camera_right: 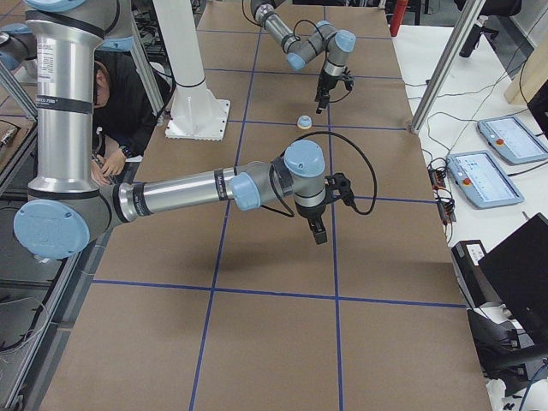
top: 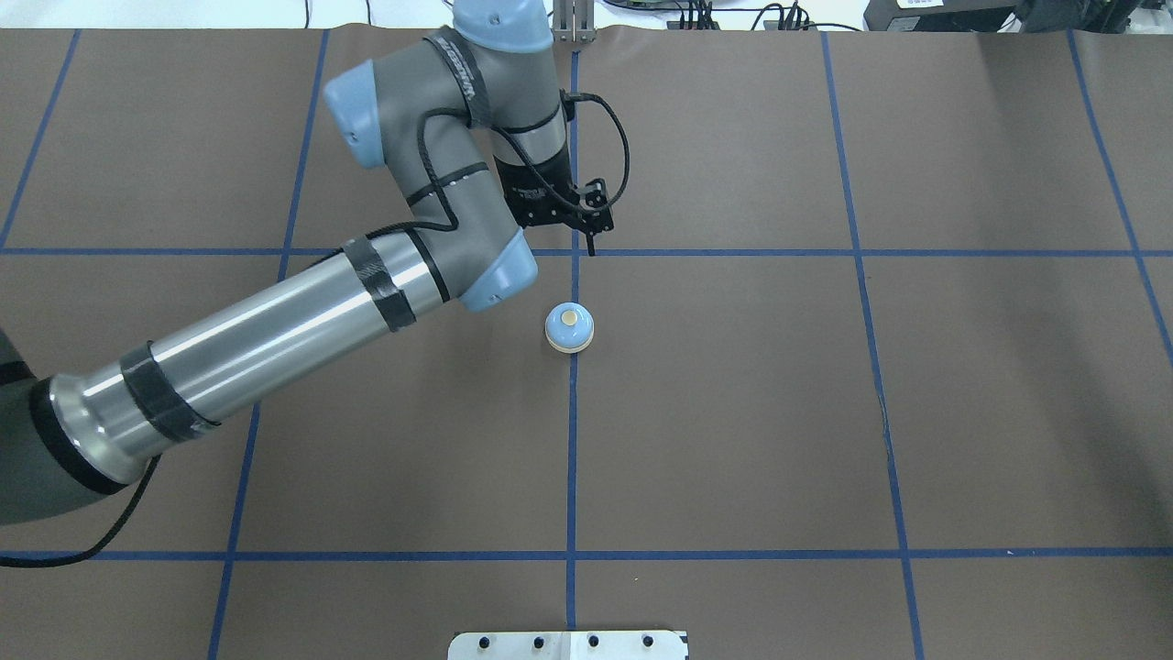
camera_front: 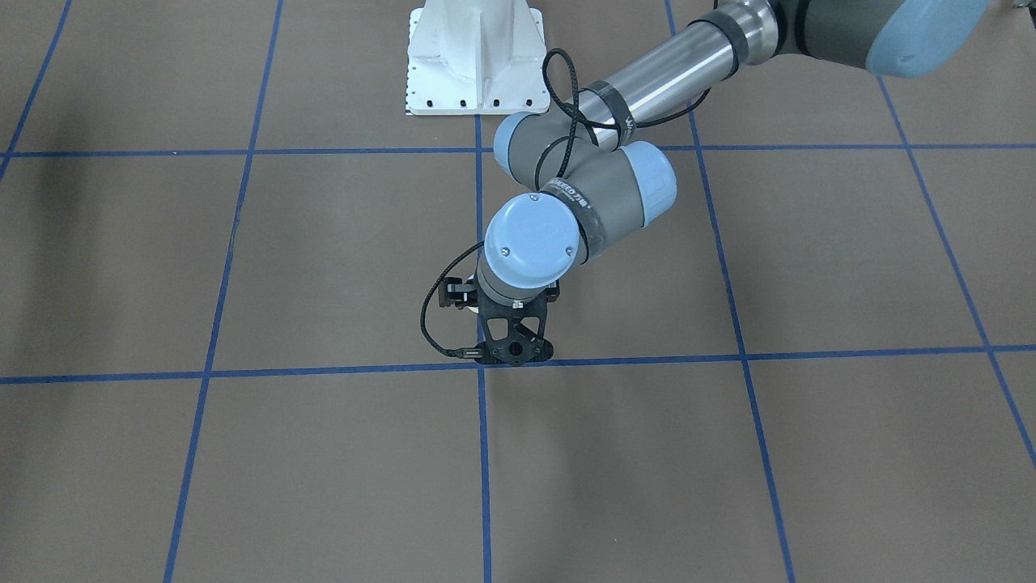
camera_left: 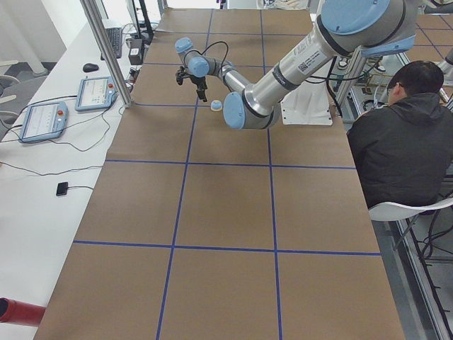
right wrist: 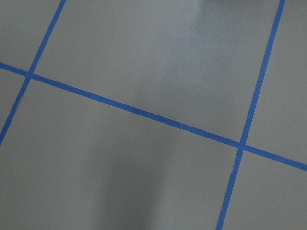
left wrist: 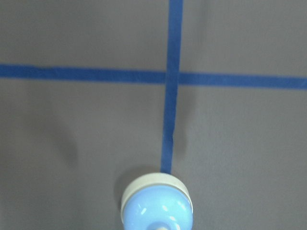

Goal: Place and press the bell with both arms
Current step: 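Withdraw the left gripper while the right gripper moves in above the bell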

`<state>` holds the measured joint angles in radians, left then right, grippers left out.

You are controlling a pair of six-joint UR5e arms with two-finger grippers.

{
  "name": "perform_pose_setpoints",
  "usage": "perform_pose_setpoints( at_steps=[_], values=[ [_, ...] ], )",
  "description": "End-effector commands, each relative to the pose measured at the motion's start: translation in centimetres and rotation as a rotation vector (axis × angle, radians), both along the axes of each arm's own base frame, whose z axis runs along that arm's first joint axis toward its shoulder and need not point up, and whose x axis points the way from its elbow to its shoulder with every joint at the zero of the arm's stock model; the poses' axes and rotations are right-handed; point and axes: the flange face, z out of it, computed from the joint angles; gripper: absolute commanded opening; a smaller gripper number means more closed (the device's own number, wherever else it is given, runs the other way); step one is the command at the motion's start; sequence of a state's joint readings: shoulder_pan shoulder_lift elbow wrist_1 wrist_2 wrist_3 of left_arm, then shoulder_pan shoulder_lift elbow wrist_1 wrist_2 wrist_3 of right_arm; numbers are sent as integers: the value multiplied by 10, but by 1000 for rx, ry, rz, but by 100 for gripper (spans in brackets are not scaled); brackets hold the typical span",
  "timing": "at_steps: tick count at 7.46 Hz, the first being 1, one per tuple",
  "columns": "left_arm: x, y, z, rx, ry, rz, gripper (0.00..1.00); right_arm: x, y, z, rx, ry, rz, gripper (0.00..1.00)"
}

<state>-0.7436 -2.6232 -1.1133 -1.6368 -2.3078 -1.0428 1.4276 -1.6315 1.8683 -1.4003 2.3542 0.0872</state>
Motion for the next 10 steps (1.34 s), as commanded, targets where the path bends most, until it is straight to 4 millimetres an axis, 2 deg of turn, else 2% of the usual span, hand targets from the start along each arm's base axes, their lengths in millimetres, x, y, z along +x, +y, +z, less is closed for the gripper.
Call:
perform_pose_setpoints(
  at_steps=[1,2,3,4,5,6,8,9,10],
  values=[
    [-83,-28,1,97,48,-58,100,-36,-23,-35,-22,-34,12,100],
    [-113,-28,28,140,45,-49,100,-62,-33,-56,-44,-55,22,100],
    [-159,-20,64,216,44,-26,100,-83,-42,-78,-67,-79,36,100],
    [-220,-6,109,285,21,1,100,-108,-49,-99,-85,-101,37,100],
    [-270,6,151,337,-13,44,100,-136,-55,-124,-113,-126,43,100],
    [-324,13,197,394,-47,67,100,-166,-63,-159,-161,-141,53,100],
    [-426,56,318,470,-196,146,100,-224,-76,-239,-231,-103,40,100],
    [-466,79,351,480,-244,150,100,-261,-74,-280,-257,-67,53,100],
    [-506,89,370,480,-258,138,100,-296,-67,-310,-275,-53,68,100]
  ],
)
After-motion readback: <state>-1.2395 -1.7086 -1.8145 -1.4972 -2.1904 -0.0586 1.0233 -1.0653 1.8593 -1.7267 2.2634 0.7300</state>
